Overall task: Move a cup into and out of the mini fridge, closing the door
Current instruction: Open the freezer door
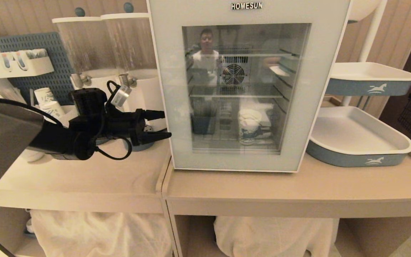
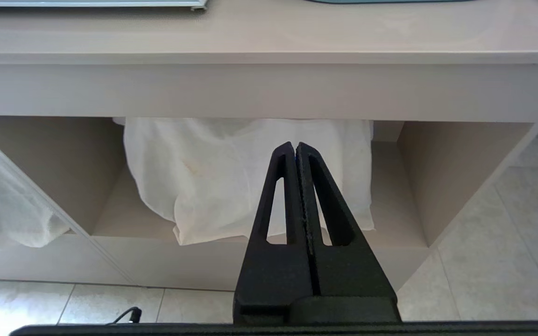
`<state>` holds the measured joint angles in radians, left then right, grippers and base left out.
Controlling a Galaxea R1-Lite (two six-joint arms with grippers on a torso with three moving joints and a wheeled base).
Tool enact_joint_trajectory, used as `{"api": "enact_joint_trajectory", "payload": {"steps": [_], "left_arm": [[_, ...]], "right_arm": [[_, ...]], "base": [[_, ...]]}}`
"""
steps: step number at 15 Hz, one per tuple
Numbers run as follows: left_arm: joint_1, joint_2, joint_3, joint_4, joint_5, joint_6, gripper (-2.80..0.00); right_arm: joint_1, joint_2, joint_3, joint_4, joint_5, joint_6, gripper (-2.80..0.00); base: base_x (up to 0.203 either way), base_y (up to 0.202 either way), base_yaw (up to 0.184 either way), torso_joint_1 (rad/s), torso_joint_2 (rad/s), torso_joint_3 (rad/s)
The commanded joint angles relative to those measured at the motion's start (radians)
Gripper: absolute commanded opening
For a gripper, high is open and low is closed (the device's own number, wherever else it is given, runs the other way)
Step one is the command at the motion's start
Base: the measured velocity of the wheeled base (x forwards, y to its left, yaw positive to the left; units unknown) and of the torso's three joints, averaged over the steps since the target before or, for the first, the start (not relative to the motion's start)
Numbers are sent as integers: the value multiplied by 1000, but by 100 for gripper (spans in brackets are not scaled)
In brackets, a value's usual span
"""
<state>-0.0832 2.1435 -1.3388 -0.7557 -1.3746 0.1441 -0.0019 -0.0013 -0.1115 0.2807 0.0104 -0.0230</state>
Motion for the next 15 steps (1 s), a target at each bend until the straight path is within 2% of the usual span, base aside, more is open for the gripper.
{"api": "enact_joint_trajectory", "payload": {"steps": [1,4,7,11,15], "left_arm": [[0,-57,65,-2,-52,-1,0],[3,-149,166,-9,-108,-3,0],[-7,-270,256,-8,-124,-12,0],[-116,-464,420,-12,-105,-75,0],[-253,-667,577,-11,-22,-108,0]], "right_arm": [[0,1,0,2,0,-2,-280],[0,1,0,2,-1,-2,-280],[0,1,0,2,-1,-2,-280],[0,1,0,2,-3,8,-280],[0,1,0,2,-3,12,-280]], "base": [[0,0,0,0,0,0],[0,0,0,0,0,0],[0,0,0,0,0,0],[0,0,0,0,0,0],[0,0,0,0,0,0]]}}
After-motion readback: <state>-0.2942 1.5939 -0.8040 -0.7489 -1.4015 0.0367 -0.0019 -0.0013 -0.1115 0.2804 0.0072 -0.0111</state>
